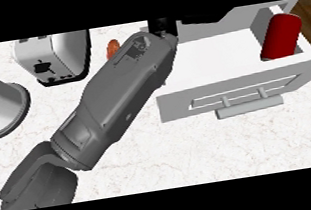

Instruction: Pick up the can, place it into the drawer and close the drawer

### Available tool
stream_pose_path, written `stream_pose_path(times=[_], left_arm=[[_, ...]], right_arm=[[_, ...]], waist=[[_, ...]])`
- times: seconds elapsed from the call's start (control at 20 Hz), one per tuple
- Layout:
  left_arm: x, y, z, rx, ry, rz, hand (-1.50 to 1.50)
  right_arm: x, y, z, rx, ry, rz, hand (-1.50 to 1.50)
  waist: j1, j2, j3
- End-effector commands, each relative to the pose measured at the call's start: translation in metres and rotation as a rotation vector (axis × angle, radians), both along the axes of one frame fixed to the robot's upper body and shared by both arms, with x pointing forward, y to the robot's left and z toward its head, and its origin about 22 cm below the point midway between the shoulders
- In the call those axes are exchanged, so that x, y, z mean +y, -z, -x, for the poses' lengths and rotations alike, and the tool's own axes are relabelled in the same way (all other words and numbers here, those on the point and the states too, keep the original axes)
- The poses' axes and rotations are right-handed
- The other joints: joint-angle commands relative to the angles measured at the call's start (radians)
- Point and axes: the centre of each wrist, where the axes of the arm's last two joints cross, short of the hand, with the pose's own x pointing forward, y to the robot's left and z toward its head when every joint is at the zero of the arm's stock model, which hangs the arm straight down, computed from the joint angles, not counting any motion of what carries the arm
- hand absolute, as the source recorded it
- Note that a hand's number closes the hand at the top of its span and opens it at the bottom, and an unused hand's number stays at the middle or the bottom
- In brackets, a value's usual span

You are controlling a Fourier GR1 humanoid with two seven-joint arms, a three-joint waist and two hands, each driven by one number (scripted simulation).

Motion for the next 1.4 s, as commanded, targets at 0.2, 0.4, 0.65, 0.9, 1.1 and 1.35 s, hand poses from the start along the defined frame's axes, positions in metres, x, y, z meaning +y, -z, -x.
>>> stream_pose_path(times=[0.2, 0.4, 0.65, 0.9, 1.1, 1.35], left_arm=[[0.009, 0.021, -0.003, 0.02, -0.062, 0.004, -1.5], [0.007, 0.024, -0.002, -0.008, -0.072, -0.016, -1.5], [0.004, 0.014, -0.002, -0.018, -0.069, 0.024, -1.5], [0.003, 0.018, 0.001, -0.053, -0.059, 0.054, -1.5], [0.002, 0.007, -0.002, -0.082, -0.018, 0.076, -1.5], [-0.005, 0.004, 0.004, -0.132, -0.04, 0.07, -1.5]], right_arm=[[0.001, 0.008, -0.003, -0.02, -0.012, -0.01, -1.5], [0.011, 0.003, -0.004, -0.015, -0.013, 0.004, -1.5], [0.006, 0.0, -0.007, -0.044, -0.01, 0.061, -1.5], [0.007, -0.037, -0.01, -0.151, 0.0, 0.389, -1.5], [0.024, -0.036, -0.016, -0.199, -0.032, 0.414, -1.5], [0.047, -0.053, -0.035, -0.255, -0.045, 0.566, -1.5]], waist=[[-0.004, 0.002, 0.0], [-0.006, 0.003, 0.0], [-0.002, 0.002, 0.0], [0.006, 0.004, -0.001], [0.035, -0.001, -0.001], [0.044, 0.002, -0.002]])
